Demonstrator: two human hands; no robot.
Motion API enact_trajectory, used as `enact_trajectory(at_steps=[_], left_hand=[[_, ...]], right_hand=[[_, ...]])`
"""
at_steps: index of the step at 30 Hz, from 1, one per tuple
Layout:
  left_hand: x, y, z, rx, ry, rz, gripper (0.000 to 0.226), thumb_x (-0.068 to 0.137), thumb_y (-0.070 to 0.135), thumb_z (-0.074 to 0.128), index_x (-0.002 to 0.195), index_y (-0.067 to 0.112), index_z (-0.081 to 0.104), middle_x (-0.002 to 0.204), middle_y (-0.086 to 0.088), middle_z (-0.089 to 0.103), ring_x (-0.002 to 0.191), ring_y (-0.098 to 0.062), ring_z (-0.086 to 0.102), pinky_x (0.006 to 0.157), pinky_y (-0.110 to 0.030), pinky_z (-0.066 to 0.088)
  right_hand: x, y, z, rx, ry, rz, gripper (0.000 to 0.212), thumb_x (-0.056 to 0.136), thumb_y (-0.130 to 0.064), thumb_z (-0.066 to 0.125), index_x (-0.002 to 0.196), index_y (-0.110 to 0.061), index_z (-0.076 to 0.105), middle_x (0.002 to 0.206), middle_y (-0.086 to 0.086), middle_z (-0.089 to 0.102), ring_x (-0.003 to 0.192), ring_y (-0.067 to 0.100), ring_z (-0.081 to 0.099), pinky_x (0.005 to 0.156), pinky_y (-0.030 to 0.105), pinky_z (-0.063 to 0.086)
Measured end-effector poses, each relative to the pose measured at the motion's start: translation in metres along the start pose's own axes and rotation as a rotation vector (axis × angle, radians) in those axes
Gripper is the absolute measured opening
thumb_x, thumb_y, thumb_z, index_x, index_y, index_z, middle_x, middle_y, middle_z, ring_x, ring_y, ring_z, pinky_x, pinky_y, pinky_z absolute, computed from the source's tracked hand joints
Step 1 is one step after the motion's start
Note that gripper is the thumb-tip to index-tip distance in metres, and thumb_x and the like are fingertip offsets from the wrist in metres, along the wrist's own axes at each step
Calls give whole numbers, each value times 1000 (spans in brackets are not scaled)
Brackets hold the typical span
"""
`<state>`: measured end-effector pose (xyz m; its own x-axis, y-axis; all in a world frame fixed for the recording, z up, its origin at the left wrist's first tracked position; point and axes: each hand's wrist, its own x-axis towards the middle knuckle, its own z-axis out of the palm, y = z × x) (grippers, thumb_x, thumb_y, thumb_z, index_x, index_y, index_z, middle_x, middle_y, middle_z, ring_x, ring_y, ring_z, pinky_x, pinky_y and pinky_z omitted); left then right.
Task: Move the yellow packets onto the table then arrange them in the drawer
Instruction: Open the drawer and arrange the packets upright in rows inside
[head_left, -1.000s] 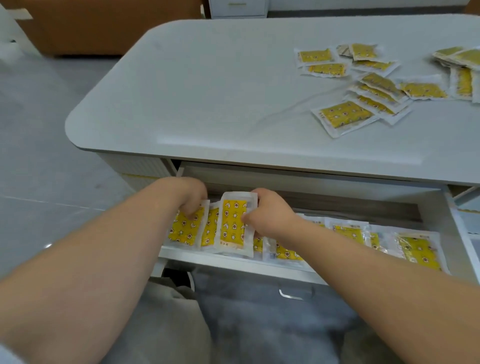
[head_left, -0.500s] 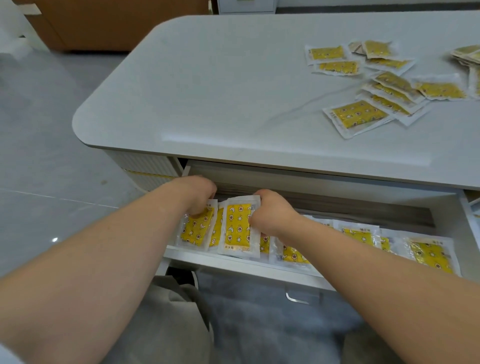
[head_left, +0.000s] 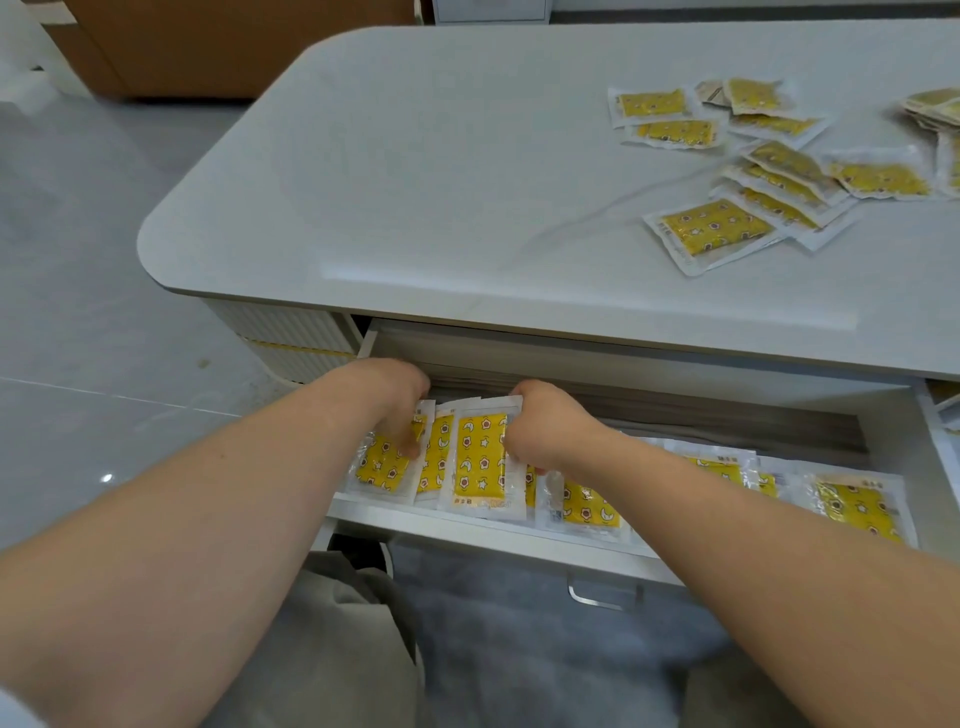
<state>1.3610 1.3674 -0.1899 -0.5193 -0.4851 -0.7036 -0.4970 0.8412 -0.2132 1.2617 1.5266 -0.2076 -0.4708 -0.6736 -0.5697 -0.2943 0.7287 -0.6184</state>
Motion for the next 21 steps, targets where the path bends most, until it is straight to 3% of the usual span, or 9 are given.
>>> enact_trajectory(at_steps=[4,9,12,14,21], left_hand=[[2,6,5,100,33,-5,84,70,52,86,141,22,51,133,1,60,120,-22,59,97,-40,53],[1,9,-2,61,-16,-7,85,74,43,87,146,19,48,138,-2,58,124,-24,57,101,-38,51],[-5,7,-14,3,-14,17,84,77,41,85,147,19,46,141,-3,56,126,-26,55,104,-38,49],[-10,8,-20,-43,23,67,81,79,41,83,148,21,46,142,-2,55,127,-26,54,104,-38,48],[-8,26,-15,-15,25,193,57,82,28,81,135,26,61,125,4,64,111,-20,61,96,-36,53]], right_hand=[[1,3,0,-28,-4,1,47,96,-7,60,140,-19,49,114,5,62,89,22,69,77,40,64],[-3,9,4,-187,33,-104,58,90,-17,71,142,-20,46,117,3,61,91,18,65,72,31,60],[-10,15,8,-378,91,-156,69,88,-32,75,146,-22,38,136,11,44,102,28,61,76,35,54],[-12,19,10,-470,126,-172,73,87,-34,75,147,-26,34,138,13,37,107,32,58,76,37,53],[-15,19,13,-641,42,-255,47,98,-32,56,142,-39,45,130,9,41,103,31,58,72,38,50]])
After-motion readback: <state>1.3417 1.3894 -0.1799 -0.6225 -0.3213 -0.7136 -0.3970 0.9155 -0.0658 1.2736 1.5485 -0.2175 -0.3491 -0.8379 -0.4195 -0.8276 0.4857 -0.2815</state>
